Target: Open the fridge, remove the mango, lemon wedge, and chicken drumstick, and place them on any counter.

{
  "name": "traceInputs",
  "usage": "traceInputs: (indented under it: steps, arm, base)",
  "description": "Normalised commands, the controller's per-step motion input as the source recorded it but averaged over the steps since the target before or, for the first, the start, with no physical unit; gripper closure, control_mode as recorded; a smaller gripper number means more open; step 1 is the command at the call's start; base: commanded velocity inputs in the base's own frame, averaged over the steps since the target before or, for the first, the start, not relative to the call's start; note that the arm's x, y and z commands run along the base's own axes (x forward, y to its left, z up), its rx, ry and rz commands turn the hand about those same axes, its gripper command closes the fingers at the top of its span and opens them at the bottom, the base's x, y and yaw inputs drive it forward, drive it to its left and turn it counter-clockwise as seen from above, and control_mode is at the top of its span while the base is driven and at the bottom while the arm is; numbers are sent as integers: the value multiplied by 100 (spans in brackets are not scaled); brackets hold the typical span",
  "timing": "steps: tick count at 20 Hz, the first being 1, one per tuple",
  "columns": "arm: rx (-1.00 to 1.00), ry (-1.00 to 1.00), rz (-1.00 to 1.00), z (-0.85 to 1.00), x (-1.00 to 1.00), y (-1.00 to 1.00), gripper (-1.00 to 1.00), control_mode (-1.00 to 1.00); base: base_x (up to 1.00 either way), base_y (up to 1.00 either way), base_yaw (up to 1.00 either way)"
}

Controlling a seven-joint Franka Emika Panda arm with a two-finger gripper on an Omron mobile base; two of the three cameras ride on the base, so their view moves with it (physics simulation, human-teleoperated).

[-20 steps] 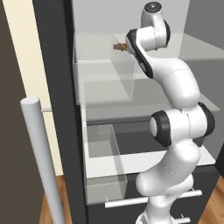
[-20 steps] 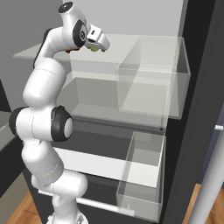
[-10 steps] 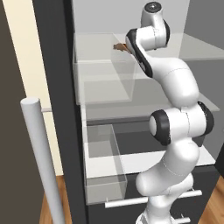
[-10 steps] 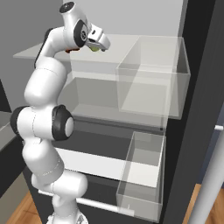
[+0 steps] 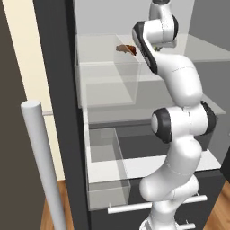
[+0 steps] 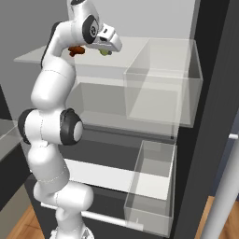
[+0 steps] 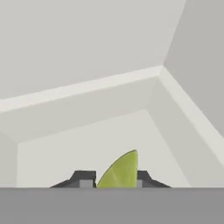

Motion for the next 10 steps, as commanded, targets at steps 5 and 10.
traceInputs:
  steps: [5,10]
  arm:
    - [0,11,0,-36,-3,11,100,-100]
    - [0,0,3,-52,-29,3,100,-100]
  base:
    - [0,0,0]
    - [0,0,0]
